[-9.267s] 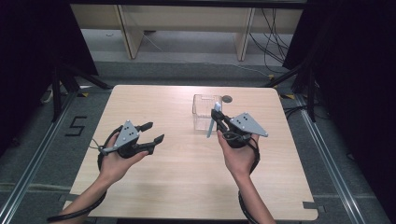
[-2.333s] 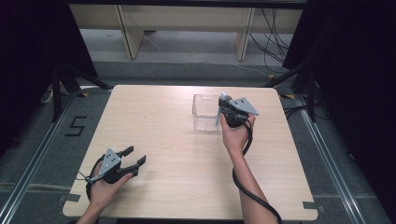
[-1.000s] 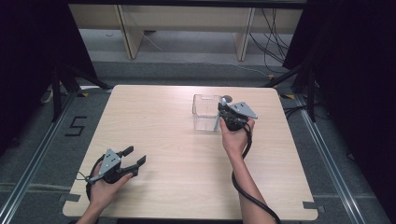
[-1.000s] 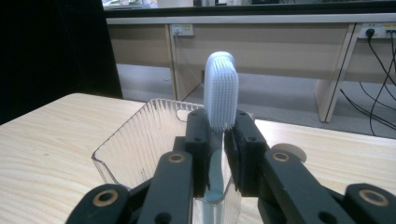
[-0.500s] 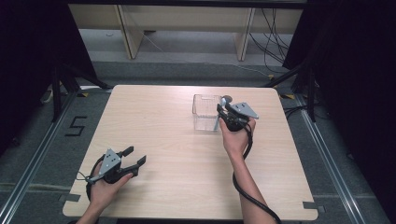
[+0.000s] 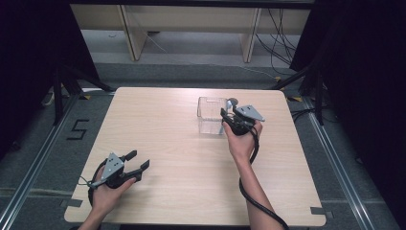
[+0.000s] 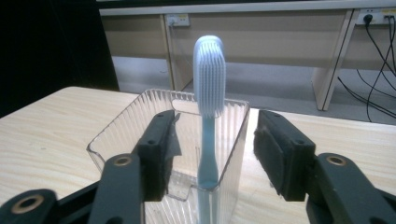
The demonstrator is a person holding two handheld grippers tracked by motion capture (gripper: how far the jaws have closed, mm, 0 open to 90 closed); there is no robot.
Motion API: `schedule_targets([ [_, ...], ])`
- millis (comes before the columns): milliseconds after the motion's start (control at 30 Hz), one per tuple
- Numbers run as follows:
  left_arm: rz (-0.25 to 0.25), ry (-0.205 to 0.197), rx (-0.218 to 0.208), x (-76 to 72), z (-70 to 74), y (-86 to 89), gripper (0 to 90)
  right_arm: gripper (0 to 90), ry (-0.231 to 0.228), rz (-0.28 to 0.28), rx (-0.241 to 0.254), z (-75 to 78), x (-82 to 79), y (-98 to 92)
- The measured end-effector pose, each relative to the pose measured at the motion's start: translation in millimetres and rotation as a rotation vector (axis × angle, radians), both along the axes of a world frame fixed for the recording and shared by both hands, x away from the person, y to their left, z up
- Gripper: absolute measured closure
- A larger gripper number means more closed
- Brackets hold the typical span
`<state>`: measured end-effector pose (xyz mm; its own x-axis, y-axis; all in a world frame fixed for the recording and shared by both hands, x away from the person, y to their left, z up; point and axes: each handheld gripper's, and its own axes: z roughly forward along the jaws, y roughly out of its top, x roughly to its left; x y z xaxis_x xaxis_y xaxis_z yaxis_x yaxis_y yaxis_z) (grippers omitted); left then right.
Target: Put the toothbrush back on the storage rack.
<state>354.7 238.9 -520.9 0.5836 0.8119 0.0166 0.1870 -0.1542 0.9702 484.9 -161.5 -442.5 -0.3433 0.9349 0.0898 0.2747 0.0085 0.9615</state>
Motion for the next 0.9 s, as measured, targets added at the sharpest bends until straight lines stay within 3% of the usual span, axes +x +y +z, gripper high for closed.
schedule_targets([
  [300,0.002,0.0,-0.001,0.0,0.0,0.4,33.8,43.8,0.022,0.018,-0.053,-1.3,-4.6,-4.7],
  [367,0.002,-0.001,0.001,-0.1,-0.1,0.3,33.8,43.8,0.04,0.012,-0.034,-1.8,-7.1,-4.0],
  [400,0.002,-0.001,0.001,-0.1,-0.1,0.3,33.8,43.6,0.026,0.027,-0.065,-2.3,-6.8,-6.2],
  [467,0.001,-0.002,-0.001,-0.1,-0.2,-0.2,33.8,43.0,0.057,0.025,-0.047,-3.3,-13.2,-8.2],
  [833,0.001,-0.007,-0.002,-0.2,-0.3,-0.6,33.9,42.8,0.062,0.055,-0.076,-7.0,-27.8,-18.0],
  [900,0.005,-0.005,0.001,-0.2,-0.3,-0.1,33.8,42.9,0.077,0.037,-0.076,-7.7,-32.6,-17.9],
])
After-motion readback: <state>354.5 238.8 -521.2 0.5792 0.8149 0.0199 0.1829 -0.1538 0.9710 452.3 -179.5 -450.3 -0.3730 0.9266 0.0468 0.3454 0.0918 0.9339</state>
